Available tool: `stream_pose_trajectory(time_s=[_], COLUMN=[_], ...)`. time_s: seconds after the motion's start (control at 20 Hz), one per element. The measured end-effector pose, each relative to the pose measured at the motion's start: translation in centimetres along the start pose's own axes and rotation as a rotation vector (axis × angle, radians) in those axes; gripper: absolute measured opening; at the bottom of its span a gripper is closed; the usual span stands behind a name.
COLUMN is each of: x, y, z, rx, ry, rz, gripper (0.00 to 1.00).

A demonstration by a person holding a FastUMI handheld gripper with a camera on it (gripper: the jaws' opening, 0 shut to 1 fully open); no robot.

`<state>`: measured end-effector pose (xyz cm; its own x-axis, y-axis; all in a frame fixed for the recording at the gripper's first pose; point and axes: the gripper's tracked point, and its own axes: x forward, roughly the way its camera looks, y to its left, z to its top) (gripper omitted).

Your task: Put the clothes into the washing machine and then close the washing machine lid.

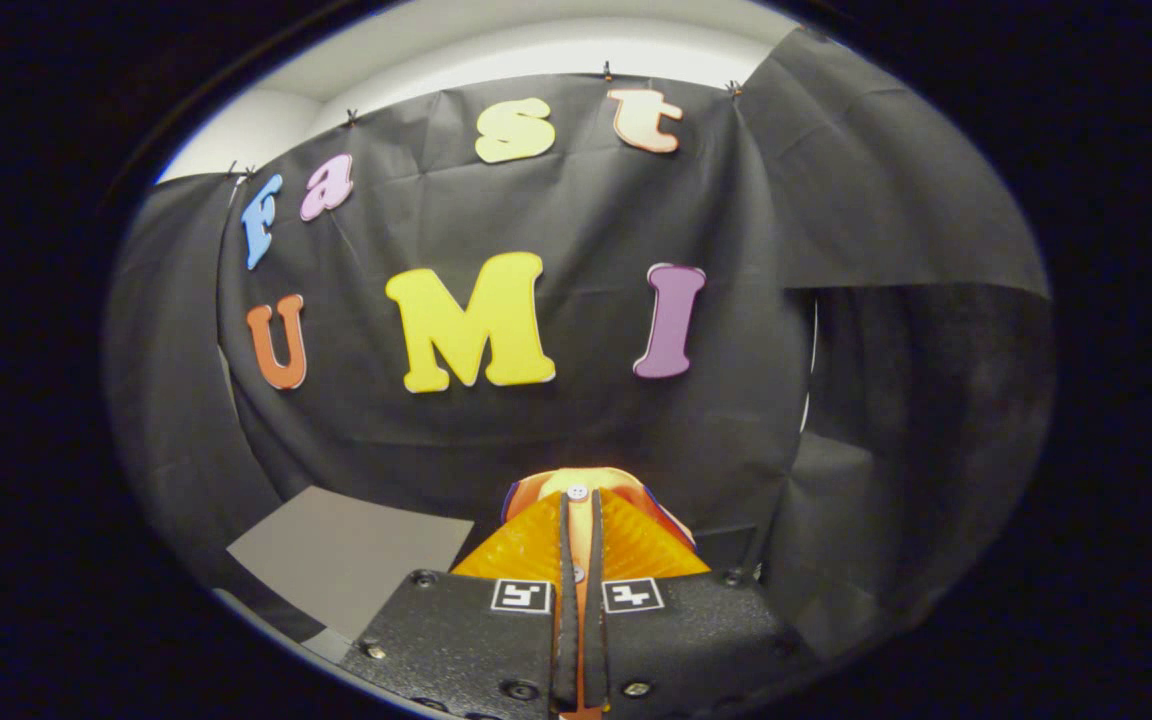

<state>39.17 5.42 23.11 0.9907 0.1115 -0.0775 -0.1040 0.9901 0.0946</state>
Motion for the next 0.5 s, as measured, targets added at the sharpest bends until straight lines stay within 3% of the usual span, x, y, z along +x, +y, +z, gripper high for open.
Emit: stream_pose_trajectory(time_s=[0.5], x=[6.7], y=[-3.4], z=[-14.2], rx=[-0.005], ry=[0.256], rz=[-0.007], gripper=[0.06])
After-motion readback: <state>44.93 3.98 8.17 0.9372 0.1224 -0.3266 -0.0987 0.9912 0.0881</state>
